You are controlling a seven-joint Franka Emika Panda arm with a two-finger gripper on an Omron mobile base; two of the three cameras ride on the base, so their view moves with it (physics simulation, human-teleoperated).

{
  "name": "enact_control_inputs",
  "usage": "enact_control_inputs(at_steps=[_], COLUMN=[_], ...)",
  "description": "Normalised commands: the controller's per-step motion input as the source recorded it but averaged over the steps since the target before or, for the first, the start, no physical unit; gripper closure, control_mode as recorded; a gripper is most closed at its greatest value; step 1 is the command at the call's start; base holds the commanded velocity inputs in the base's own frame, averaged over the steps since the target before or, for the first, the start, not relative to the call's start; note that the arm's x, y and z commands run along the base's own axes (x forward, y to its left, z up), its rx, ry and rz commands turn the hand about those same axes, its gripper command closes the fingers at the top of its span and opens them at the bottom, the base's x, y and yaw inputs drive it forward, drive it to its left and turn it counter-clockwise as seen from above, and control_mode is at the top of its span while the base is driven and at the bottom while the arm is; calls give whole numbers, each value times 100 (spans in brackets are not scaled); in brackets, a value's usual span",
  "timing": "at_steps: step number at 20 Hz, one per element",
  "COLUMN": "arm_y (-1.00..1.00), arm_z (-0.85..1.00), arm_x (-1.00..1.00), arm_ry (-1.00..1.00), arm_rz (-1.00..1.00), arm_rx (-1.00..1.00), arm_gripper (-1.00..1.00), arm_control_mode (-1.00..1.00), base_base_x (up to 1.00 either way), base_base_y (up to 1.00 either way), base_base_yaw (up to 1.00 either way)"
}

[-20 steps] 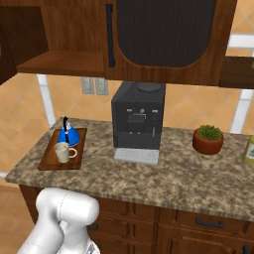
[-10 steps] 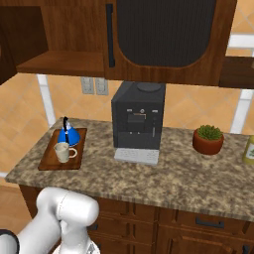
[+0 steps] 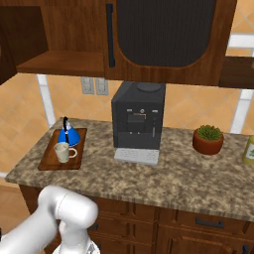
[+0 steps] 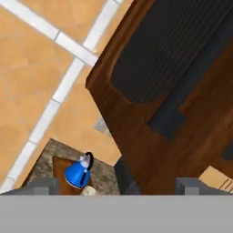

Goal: Pick the kettle from the counter and place it on the tray. Then pick the mug from the cabinet and place it on the tray. Then close the cabinet doors.

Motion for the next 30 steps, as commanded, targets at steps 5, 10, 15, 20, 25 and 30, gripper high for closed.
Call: enact_control_inputs(at_steps=[5,10,15,20,25,30], arm_y=[60,53,16,-22,-80,-100], arm_z=[-5,-19,-5,0,4,26], arm_x=[87,100,91,83,62,11], arm_ry=[1,0,-4,-8,-3,-5], arm_rz=[-4,-5,-9,-16,-15,-4], arm_rx=[-34,-29,-21,-12,-6,-1], arm_gripper=[-100,-100,-100,-100,-100,-100], arm_control_mode=[-100,-100,-100,-100,-100,-100], base_base_x=[0,0,0,0,0,0], base_base_y=[0,0,0,0,0,0], base_base_yaw=[0,0,0,0,0,0])
